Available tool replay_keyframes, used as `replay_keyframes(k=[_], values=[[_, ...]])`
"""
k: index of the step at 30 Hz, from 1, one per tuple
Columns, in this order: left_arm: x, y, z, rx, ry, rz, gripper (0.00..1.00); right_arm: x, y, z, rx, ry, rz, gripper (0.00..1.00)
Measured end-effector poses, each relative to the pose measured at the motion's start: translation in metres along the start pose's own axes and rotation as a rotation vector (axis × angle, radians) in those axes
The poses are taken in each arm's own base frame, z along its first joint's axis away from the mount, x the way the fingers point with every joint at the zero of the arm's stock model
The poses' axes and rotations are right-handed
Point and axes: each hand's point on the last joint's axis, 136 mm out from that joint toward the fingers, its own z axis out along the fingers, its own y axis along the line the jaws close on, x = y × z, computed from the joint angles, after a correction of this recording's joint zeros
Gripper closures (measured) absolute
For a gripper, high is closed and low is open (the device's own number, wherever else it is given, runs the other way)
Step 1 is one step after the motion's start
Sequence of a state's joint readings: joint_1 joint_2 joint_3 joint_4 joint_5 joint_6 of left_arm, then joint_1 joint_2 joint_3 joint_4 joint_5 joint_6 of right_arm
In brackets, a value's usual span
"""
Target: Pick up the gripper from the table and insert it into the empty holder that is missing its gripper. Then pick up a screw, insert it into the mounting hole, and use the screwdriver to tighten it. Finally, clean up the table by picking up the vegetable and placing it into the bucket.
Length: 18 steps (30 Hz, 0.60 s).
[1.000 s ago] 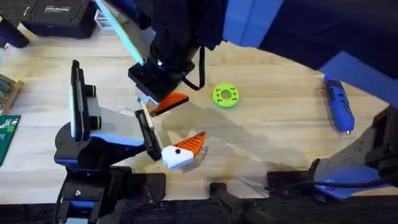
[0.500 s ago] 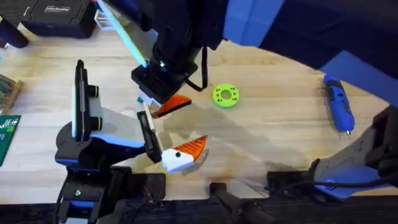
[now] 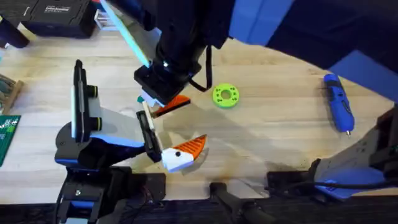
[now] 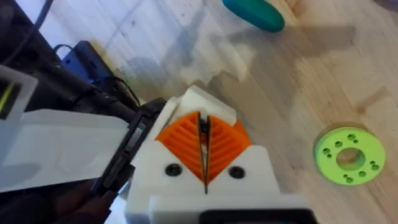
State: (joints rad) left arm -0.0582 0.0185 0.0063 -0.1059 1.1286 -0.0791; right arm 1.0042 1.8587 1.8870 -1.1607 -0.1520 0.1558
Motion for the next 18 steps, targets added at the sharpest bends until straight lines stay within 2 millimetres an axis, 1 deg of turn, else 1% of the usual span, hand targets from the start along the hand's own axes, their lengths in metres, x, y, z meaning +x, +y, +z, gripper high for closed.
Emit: replay_keyframes(k=[18], values=[[-0.0003, 0.0020, -0.0001, -0.012, -0.001, 0.001, 0.015, 0.0039, 0.0040, 0.0004, 0.000, 0.013, -0.009, 0.995]])
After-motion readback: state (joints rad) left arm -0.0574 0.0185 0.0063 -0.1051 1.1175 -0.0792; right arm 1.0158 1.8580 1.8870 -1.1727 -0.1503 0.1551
